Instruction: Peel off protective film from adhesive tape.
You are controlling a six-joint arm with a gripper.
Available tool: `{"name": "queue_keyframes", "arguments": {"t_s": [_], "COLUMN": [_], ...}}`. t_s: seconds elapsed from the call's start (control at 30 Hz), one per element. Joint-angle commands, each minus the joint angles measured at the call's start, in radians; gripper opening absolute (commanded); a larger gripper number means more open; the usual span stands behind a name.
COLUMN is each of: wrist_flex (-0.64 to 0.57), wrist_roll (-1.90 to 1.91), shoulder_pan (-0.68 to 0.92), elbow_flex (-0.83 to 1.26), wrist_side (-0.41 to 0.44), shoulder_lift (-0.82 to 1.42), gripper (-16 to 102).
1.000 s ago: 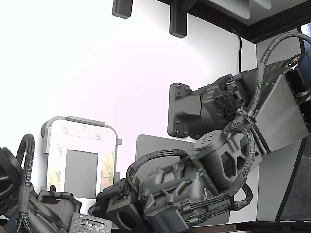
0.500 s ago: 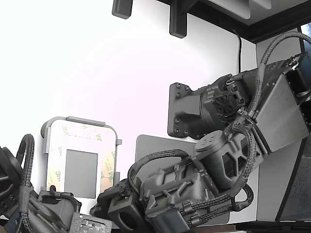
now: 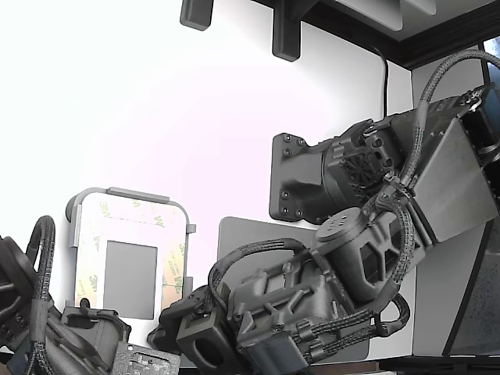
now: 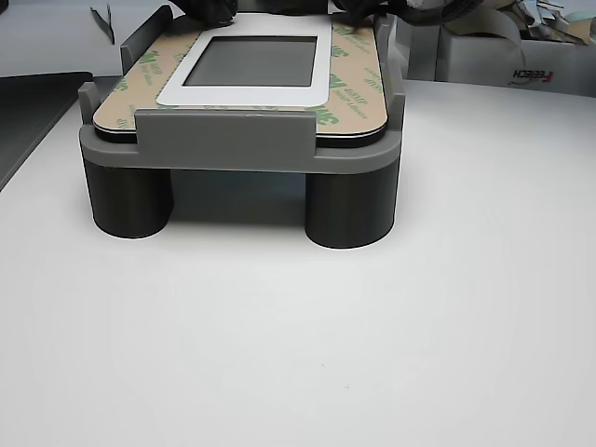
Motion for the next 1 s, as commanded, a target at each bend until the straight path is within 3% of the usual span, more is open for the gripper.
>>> {"name": "queue_keyframes", "arguments": {"t_s": [0.0, 0.97], "wrist_flex": [-0.002, -0.037], "wrist_roll": [-0.002, -0.021], "shoulder_pan": [-0.006, -0.008], "elbow_flex": [-0.02, 0.048], "wrist_side": [-0.002, -0.003], "shoulder_lift": [0.032, 0.075], "gripper": [-11, -10]}}
